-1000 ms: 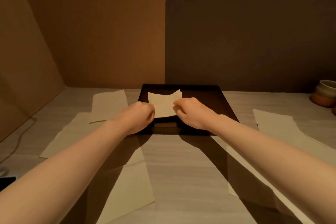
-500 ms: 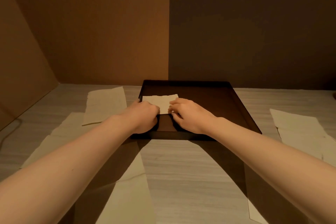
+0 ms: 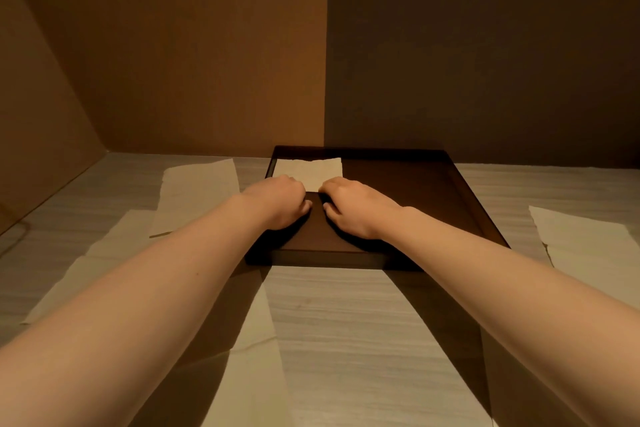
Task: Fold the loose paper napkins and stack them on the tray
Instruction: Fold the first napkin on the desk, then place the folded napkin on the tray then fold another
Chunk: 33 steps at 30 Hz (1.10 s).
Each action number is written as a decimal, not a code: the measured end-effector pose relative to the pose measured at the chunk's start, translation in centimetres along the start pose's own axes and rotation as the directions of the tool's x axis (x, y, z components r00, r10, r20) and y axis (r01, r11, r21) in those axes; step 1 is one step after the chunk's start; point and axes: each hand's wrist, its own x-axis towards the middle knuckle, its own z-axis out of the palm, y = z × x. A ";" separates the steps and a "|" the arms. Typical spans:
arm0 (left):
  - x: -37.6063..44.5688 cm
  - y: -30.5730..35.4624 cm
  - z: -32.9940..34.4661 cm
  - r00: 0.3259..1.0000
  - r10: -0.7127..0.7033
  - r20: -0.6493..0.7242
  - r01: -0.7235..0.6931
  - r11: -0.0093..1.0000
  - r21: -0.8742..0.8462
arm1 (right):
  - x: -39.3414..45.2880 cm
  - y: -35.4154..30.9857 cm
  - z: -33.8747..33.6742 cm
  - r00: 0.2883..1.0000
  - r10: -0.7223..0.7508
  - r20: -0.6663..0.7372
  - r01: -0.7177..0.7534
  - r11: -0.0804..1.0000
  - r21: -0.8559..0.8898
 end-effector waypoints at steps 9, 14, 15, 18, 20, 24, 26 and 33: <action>1.4 0.1 -0.5 0.999 -0.038 0.008 0.038 0.998 0.043 | 1.0 0.6 0.0 1.000 0.023 -0.009 -0.023 1.000 0.003; 1.0 0.0 -0.7 0.999 -0.040 -0.025 0.042 0.995 0.093 | 0.3 0.6 -0.3 0.999 0.021 -0.027 -0.021 1.000 0.017; 0.7 -0.1 -0.9 0.999 -0.035 -0.037 0.039 0.994 0.100 | -0.1 0.6 -0.4 0.999 0.020 -0.039 -0.019 1.000 0.024; -0.9 -0.3 -1.6 0.993 -0.023 -0.112 0.034 0.995 0.094 | -1.6 0.3 -1.2 0.997 0.013 -0.074 -0.010 0.999 0.048; -2.3 -0.5 -2.0 0.985 -0.016 -0.173 0.028 0.998 0.064 | -2.9 -0.2 -1.7 0.996 -0.003 -0.086 0.008 0.998 0.056; -6.3 -0.3 -2.8 0.968 0.018 -0.252 -0.023 1.000 -0.015 | -6.0 -2.1 -2.6 0.994 -0.065 -0.089 0.069 0.997 0.039; -8.8 0.0 -2.8 0.958 0.029 -0.286 -0.046 0.998 -0.053 | -7.8 -3.5 -2.9 0.991 -0.109 -0.082 0.112 0.993 0.029; -18.7 0.9 -0.8 0.909 0.017 -0.417 -0.102 0.978 -0.183 | -14.9 -9.4 -1.9 0.971 -0.230 -0.070 0.235 0.969 0.074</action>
